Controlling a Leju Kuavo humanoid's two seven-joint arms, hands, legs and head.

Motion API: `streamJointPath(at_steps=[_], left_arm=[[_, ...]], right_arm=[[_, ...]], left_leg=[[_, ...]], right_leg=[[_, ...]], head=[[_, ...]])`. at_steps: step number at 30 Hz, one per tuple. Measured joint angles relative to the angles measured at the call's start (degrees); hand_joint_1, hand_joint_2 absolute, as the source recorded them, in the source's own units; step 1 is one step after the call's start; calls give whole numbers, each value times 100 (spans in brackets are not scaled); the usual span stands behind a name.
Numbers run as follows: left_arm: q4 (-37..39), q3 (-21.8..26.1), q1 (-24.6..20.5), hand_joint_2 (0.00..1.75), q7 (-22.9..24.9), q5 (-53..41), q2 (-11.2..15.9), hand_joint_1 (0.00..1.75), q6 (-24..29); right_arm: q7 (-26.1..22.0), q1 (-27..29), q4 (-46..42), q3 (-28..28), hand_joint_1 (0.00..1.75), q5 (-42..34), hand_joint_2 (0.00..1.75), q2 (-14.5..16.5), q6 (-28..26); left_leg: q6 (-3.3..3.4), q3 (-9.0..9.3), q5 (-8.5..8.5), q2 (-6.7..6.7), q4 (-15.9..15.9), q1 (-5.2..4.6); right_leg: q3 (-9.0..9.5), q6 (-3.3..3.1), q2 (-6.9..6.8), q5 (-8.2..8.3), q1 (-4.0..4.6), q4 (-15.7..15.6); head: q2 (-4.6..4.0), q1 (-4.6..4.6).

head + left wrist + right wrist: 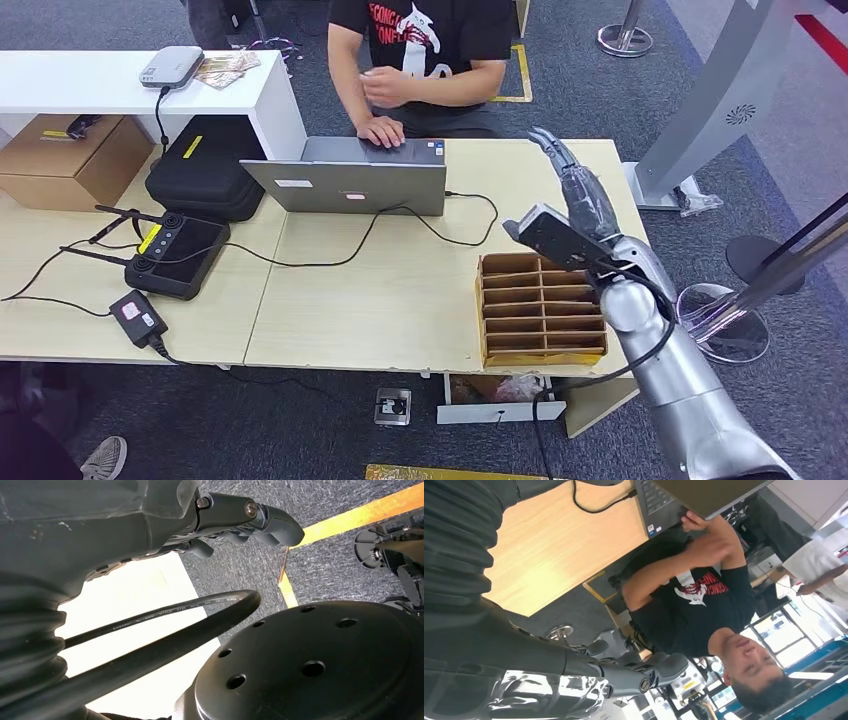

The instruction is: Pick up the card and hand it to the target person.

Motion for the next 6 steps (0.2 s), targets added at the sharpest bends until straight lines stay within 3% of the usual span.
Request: streamJointPath(at_steps=[6], left_arm=[[14,0,12,175,0,82,-1,0,2]], right_arm=[[62,807,-1032,-248,0,-24,175,-436,77]], left_leg=[[2,-3,-2,-1,0,0]], right_leg=[[-1,0,0,0,0,-1]], head=[[0,-1]])
